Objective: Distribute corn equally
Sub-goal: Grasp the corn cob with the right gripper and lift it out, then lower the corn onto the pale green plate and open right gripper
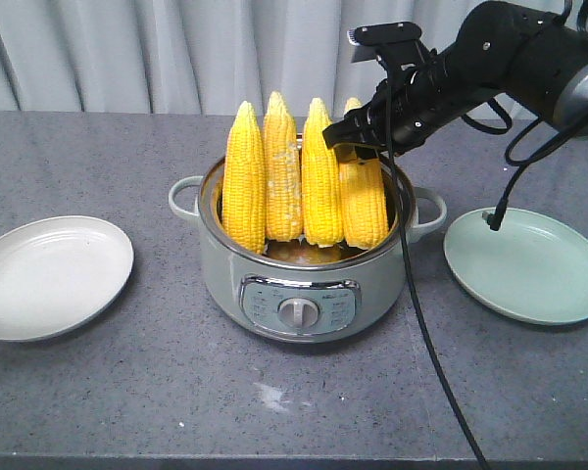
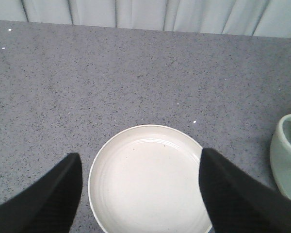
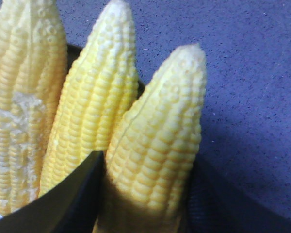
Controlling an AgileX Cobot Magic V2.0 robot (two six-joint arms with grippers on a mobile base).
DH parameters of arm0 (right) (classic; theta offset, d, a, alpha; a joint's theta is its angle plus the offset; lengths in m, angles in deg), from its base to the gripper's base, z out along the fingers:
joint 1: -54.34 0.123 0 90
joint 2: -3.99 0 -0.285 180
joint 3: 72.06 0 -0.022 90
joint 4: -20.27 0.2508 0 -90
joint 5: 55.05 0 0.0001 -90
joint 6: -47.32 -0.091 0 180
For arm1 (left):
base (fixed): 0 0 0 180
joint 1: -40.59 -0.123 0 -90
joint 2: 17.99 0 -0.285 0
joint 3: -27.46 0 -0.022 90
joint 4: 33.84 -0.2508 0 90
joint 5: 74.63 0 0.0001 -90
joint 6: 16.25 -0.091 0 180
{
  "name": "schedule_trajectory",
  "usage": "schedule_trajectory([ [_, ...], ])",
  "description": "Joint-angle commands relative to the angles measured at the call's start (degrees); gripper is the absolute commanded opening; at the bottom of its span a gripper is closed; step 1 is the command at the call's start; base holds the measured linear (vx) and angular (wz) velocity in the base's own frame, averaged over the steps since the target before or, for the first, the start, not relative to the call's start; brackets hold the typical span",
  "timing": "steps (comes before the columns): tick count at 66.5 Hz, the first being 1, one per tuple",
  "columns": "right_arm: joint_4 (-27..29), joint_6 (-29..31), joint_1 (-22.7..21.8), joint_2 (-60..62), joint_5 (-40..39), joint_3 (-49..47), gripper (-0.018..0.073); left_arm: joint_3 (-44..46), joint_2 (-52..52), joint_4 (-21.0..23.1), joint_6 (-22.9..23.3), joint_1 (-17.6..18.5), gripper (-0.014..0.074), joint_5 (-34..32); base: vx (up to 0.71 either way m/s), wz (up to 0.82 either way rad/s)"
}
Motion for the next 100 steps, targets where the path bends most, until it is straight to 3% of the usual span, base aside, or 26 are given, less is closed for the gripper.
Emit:
schedule_trajectory([
  [1,0.7,0.3,-0.1,3.1,-2.3,-1.8,0.0201,2.0,0.4,0.3,0.1,0.0,0.0482,-3.6,0.00,0.00],
  [37,-1.1,0.1,-1.1,17.3,0.1,-1.8,0.0202,2.0,0.4,0.3,0.1,0.0,0.0482,-3.6,0.00,0.00],
  [45,-2.2,-1.2,-4.8,20.7,2.5,-1.8,0.0204,2.0,0.4,0.3,0.1,0.0,0.0482,-3.6,0.00,0.00],
  [54,-2.6,-2.4,-12.6,21.9,7.8,-1.8,0.0205,2.0,0.4,0.3,0.1,0.0,0.0482,-3.6,0.00,0.00],
  [69,-2.6,-2.3,-22.8,18.4,21.3,-1.7,0.0207,2.0,0.4,0.3,0.1,0.0,0.0482,-3.6,0.00,0.00],
  [78,-2.8,-2.2,-24.8,15.5,22.0,-1.7,0.0207,2.0,0.4,0.3,0.1,0.0,0.0482,-3.6,0.00,0.00],
  [100,-3.8,-2.4,-24.8,6.4,22.2,-1.7,0.0207,2.0,0.4,0.3,0.1,0.0,0.0482,-3.6,0.00,0.00],
])
